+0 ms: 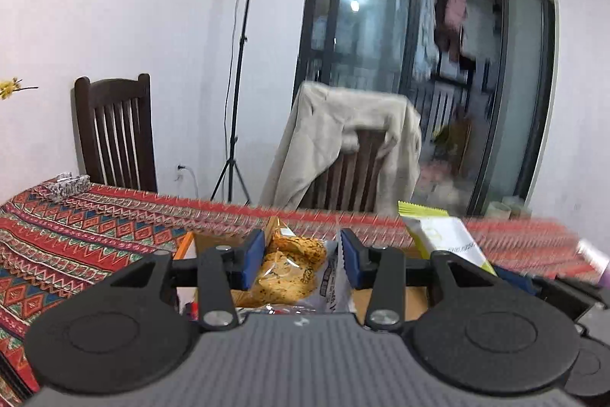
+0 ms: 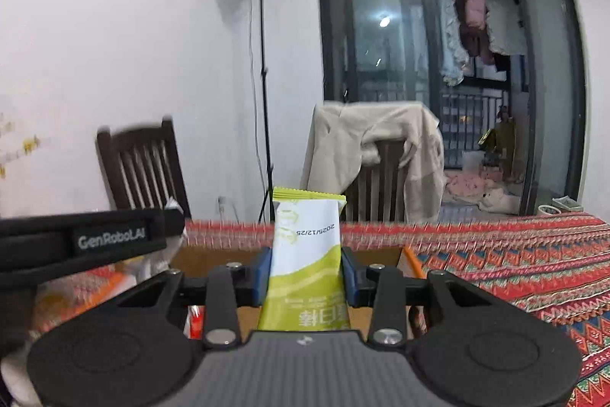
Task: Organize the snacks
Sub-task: 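Carry both packets into the cardboard box and open both tools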
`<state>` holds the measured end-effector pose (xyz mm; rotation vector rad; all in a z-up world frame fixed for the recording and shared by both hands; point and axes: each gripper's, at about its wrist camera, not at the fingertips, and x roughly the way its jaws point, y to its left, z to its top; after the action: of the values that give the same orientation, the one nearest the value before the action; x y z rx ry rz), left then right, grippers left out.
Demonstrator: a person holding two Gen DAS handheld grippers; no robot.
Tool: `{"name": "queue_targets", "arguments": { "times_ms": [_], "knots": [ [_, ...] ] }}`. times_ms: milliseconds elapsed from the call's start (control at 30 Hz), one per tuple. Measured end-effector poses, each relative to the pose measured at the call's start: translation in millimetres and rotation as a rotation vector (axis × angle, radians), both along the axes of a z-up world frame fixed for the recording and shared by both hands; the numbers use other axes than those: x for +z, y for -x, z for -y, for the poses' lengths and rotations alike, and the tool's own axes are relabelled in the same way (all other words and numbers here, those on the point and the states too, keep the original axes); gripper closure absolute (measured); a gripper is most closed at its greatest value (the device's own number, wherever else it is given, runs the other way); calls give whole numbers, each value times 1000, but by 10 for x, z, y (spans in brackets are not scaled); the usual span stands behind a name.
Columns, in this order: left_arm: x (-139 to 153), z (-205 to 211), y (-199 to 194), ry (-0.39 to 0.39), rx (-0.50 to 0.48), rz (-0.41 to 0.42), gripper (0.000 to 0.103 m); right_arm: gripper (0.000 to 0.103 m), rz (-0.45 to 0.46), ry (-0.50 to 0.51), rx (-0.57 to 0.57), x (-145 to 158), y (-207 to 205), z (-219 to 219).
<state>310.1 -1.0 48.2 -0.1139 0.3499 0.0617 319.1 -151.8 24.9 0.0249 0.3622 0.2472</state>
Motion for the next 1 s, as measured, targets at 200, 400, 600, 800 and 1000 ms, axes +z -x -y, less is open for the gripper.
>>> {"name": "queue_targets", "arguments": {
  "times_ms": [200, 400, 600, 800, 1000],
  "knots": [
    [-182, -108, -125, 25, -2, -67, 60, 67, -65, 13, -10, -187, -174, 25],
    [-296, -102, -156, 20, -4, -98, 60, 67, -96, 19, -19, -274, -230, 42],
    [-286, -78, -136, 10, -3, -100, 59, 66, -95, 18, -30, -303, -196, 62],
    [-279, -137, -139, 48, 10, -93, 53, 58, -119, 24, -42, -335, -228, 72],
    [-233, -188, -38, 63, 94, -5, 0, 4, -113, 7, -43, -328, -220, 99]
  ]
}}
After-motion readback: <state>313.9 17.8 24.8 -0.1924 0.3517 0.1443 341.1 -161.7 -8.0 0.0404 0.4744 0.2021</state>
